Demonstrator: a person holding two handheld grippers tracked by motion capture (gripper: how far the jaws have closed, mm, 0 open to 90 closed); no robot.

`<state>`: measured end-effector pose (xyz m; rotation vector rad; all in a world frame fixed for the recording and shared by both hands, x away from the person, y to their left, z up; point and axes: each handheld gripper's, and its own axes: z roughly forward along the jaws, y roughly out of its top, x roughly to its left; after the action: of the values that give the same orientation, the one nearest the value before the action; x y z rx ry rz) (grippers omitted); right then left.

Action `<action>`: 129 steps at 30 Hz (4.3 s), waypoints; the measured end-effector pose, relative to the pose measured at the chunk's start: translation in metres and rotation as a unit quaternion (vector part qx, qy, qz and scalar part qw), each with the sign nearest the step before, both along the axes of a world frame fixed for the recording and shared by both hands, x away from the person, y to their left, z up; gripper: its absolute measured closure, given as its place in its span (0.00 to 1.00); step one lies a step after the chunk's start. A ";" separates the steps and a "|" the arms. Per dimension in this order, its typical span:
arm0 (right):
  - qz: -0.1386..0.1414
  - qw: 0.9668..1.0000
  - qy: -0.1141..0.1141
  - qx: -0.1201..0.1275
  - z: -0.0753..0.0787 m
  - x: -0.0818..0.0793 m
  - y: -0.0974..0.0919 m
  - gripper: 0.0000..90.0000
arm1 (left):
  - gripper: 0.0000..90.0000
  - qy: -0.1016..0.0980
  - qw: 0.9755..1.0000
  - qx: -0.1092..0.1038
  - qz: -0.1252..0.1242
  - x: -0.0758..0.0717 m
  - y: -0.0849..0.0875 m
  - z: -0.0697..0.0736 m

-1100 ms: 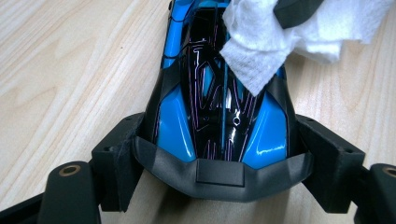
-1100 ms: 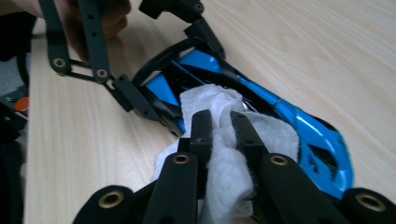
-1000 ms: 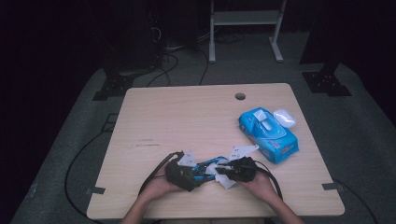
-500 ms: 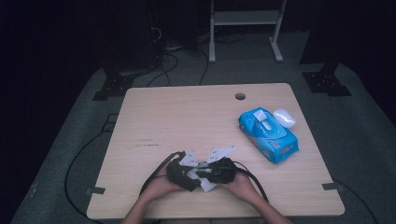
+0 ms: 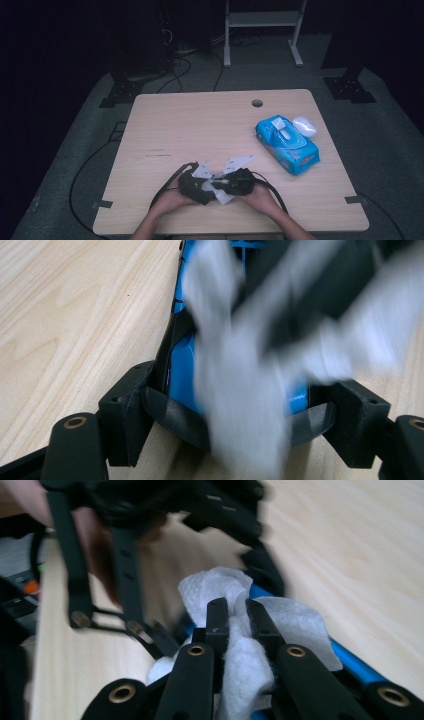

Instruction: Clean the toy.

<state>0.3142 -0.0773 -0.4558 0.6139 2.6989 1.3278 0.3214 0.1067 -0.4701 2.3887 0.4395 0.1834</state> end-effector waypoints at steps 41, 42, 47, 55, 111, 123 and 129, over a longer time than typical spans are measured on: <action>-0.074 0.997 0.030 -0.003 0.005 0.038 -0.017 0.91 | 0.26 -0.001 1.000 -0.001 -0.001 0.000 0.001 0.000; -0.069 0.997 0.030 0.001 0.005 0.037 -0.014 0.91 | 0.26 -0.001 1.000 -0.001 -0.001 0.000 0.001 0.000; -0.034 0.999 0.033 0.005 0.003 0.028 0.006 0.91 | 0.26 0.002 1.000 -0.003 0.001 -0.001 0.002 0.000; -0.004 0.999 0.043 0.026 0.009 0.018 0.008 0.91 | 0.26 0.000 1.000 -0.002 0.000 -0.001 0.001 -0.001; -0.031 0.998 -0.037 -0.041 0.004 -0.013 -0.048 0.91 | 0.26 -0.007 1.000 0.002 0.000 -0.001 0.001 -0.001; -0.109 0.991 -0.030 -0.069 -0.005 -0.003 -0.095 0.91 | 0.26 -0.009 1.000 0.005 -0.001 -0.001 0.001 -0.001; -0.074 0.997 -0.021 -0.013 0.005 -0.007 -0.072 0.91 | 0.26 -0.007 1.000 0.003 -0.001 -0.001 0.000 -0.001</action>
<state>0.3076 -0.1489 -0.4513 0.7578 2.5761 1.2518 0.3202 0.1071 -0.4715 2.3928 0.4310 0.2024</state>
